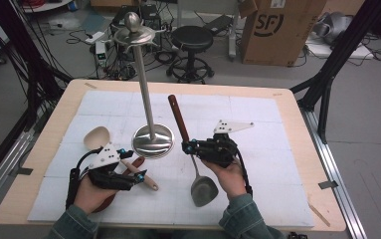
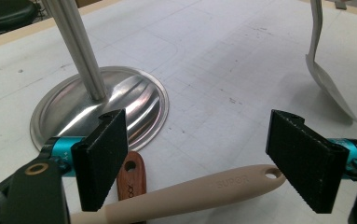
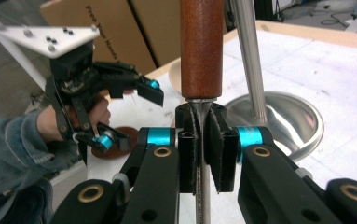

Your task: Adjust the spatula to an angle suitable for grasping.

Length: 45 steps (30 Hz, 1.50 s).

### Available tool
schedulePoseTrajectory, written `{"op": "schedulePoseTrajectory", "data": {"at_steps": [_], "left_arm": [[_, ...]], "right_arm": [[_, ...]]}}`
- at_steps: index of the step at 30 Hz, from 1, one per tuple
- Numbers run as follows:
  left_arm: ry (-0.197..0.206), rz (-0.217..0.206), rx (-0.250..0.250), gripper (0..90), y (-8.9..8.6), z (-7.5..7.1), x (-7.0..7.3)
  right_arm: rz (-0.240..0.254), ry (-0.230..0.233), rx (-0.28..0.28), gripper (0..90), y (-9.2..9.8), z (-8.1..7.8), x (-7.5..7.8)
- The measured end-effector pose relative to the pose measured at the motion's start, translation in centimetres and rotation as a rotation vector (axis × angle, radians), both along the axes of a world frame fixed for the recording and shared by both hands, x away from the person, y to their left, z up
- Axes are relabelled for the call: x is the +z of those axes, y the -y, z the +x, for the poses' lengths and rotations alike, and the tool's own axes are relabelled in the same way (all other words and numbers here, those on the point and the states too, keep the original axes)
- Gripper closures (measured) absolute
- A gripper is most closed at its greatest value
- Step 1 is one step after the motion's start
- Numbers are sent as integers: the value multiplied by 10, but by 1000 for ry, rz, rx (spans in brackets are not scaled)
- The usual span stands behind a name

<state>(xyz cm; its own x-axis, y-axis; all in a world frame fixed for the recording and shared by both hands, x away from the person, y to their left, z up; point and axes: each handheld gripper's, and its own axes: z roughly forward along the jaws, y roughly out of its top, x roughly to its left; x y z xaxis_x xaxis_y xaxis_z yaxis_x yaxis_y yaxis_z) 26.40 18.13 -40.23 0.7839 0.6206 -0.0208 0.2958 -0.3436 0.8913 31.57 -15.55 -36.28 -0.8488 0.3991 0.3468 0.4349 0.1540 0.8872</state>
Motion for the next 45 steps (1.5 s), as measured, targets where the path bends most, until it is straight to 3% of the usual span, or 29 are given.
{"op": "schedulePoseTrajectory", "data": {"at_steps": [10, 17, 45], "left_arm": [[4, 5, -1, 216, -1, 0, 0], [3, 3, 0, 216, -2, 0, 0], [-3, -28, 47, 195, -21, 3, 1]], "right_arm": [[63, 21, -3, 829, 2, 1, 10], [79, 36, -10, 825, 3, 2, 16], [58, 125, 27, 827, -18, 7, 49]]}}
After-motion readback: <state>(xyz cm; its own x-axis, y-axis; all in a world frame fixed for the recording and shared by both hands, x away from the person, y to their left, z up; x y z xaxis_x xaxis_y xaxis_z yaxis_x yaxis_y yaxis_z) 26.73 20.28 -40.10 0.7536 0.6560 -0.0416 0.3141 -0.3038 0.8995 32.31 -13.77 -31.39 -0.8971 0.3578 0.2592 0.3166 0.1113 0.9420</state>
